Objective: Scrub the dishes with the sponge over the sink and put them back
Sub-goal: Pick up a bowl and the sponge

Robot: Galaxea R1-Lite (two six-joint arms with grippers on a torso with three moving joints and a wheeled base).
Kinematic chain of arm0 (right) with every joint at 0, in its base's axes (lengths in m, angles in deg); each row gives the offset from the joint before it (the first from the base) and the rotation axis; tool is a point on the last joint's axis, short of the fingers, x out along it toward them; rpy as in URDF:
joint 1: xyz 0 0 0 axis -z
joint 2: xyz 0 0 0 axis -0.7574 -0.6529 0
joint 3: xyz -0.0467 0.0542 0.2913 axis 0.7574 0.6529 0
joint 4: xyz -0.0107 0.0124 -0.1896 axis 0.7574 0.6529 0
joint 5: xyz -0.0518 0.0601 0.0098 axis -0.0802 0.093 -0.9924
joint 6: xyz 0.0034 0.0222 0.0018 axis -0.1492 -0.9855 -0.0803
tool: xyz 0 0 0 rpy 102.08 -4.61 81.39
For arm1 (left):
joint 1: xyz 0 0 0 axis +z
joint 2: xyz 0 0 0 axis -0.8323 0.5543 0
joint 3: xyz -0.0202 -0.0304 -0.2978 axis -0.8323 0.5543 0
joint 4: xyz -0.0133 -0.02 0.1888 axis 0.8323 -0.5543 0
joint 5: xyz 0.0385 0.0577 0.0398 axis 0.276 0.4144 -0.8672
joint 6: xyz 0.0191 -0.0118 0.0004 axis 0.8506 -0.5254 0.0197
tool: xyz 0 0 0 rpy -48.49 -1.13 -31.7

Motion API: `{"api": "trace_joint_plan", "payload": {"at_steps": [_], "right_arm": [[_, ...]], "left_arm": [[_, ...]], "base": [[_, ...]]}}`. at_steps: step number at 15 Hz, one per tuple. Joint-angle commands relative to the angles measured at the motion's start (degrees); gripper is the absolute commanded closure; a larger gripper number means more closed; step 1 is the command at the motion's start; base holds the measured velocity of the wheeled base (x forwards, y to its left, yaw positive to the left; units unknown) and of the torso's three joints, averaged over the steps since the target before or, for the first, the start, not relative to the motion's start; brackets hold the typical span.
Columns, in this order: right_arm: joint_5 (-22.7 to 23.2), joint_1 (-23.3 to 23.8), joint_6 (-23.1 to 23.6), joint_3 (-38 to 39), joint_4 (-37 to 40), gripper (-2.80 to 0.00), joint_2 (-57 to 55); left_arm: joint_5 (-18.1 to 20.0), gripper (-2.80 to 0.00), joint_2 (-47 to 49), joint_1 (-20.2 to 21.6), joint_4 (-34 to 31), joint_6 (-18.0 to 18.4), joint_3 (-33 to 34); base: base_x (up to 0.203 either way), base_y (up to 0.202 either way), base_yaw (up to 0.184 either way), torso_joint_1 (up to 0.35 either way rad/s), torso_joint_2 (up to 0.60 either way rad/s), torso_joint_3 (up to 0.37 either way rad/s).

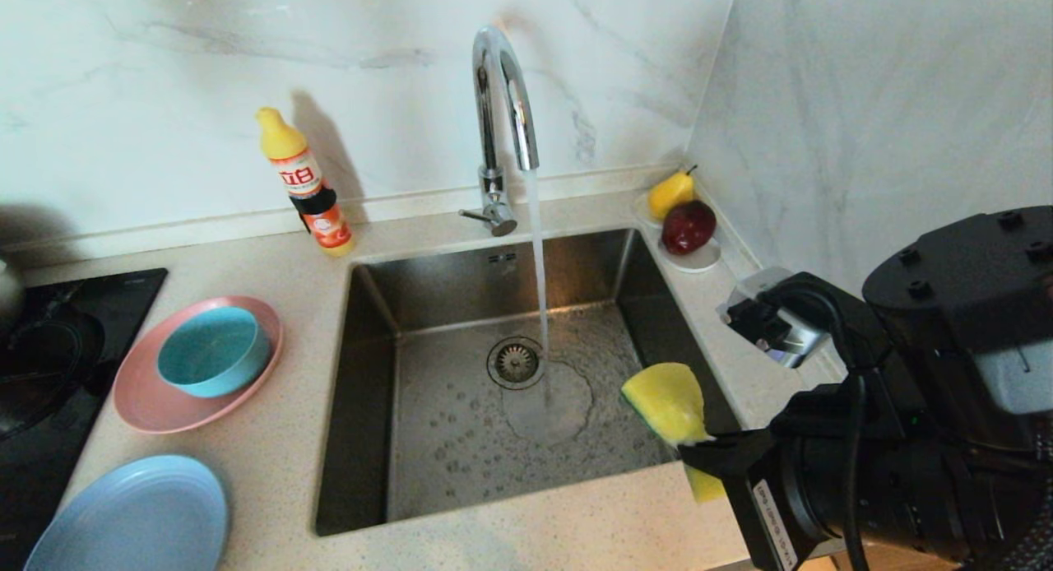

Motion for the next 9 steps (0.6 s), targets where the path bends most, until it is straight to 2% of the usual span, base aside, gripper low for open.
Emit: {"api": "trace_joint_plan", "payload": {"at_steps": [1,3,5,7,9], "right_arm": [[0.1,-0.03,-0.13,0.05,-0.05,0.0,-0.93],[0.1,-0.03,-0.13,-0.1,-0.16,0.0,-1.18],[0.02,-0.03,-0.13,-0.21,-0.16,0.0,-1.35],[0.1,0.06,-0.13,-0.23,-0.16,0.0,-1.35],[0.1,-0.03,-0.13,-0.3,-0.08,0.0,-1.27]], "left_arm": [[17.98,0.0,5.0,13.1,-9.27,-0.06,-2.96],[28.63,0.0,8.86,21.63,-19.74,0.11,-4.83],[34.88,0.0,11.71,27.58,-27.88,0.66,-4.95],[37.64,0.0,13.63,31.11,-34.34,1.82,-3.07],[38.73,0.0,14.35,34.34,-36.34,5.03,0.5]], "base": [[0.0,0.0,0.0,0.0,0.0,0.0],[0.0,0.0,0.0,0.0,0.0,0.0],[0.0,0.0,0.0,0.0,0.0,0.0],[0.0,0.0,0.0,0.0,0.0,0.0],[0.0,0.0,0.0,0.0,0.0,0.0]]}}
